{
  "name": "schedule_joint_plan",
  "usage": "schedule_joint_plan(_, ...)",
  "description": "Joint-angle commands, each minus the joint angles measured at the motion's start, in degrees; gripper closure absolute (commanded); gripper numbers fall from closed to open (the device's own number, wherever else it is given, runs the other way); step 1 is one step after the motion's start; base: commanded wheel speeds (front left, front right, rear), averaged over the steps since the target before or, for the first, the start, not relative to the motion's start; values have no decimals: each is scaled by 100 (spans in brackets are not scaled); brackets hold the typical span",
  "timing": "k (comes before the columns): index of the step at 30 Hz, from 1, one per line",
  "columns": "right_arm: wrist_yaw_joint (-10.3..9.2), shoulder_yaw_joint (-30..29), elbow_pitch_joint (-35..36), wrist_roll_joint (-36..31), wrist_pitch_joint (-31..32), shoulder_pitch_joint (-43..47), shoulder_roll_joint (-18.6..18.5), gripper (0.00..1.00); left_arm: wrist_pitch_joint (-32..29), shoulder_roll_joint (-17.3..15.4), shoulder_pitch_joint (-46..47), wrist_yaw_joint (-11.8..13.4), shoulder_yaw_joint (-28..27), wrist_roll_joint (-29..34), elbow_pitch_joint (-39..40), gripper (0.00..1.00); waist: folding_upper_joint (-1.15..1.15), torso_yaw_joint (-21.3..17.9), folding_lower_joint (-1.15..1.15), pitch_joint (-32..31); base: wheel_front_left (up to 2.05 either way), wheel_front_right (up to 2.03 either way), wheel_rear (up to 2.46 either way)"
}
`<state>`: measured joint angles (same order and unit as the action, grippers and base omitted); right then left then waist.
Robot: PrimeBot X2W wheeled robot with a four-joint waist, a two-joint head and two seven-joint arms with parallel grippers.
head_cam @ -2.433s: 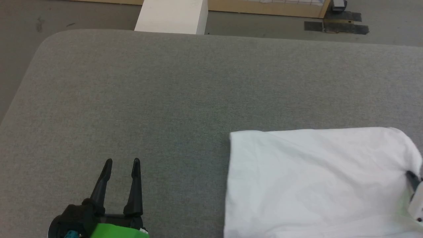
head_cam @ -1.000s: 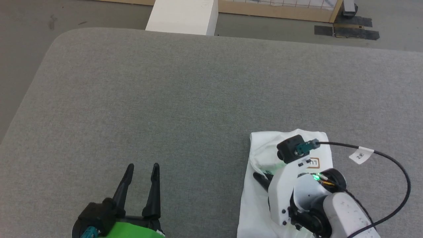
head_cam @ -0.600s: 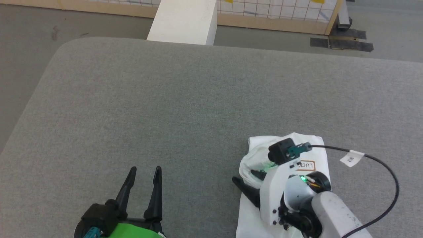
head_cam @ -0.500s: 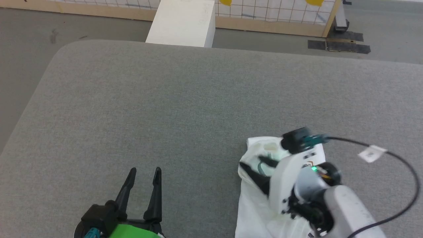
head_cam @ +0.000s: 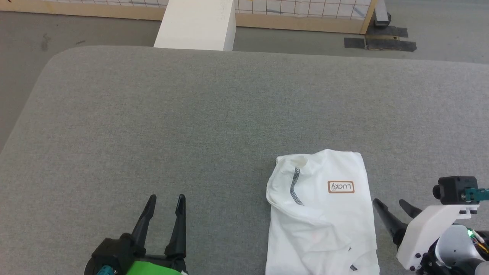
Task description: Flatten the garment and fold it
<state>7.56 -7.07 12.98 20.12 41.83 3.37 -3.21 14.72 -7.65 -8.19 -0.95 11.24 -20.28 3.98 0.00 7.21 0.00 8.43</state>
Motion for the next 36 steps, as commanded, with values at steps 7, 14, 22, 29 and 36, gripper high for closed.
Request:
schedule_joint_plan(7, -8, 11, -774, 121, -153, -180, 31, 0, 21, -15, 173, -16, 35, -25, -22, 0, 0, 162, 0, 181, 0, 0, 0)
schedule_joint_plan(14, -8, 113, -1600, 144, -334, -537, 32, 0, 24, -6, 215, -6, 32, -33, -58, 0, 0, 402, 0, 280, 0, 0, 0)
schedule_joint_plan(22, -8, 189, -2286, 190, -564, -861, 33, 100, 25, 5, 284, -10, 65, 4, -48, 0, 0, 343, 0, 236, 0, 0, 0)
schedule_joint_plan(29, -8, 216, -1879, -345, -564, -1301, -45, 100, 26, -17, 295, 3, 70, 12, -9, 0, 0, -31, 0, 243, 0, 0, 0)
schedule_joint_plan(36, -8, 190, -1241, -352, 290, -1741, -858, 100, 19, -56, 408, -1, 105, 37, 55, 0, 0, -487, 0, 536, 0, 0, 0)
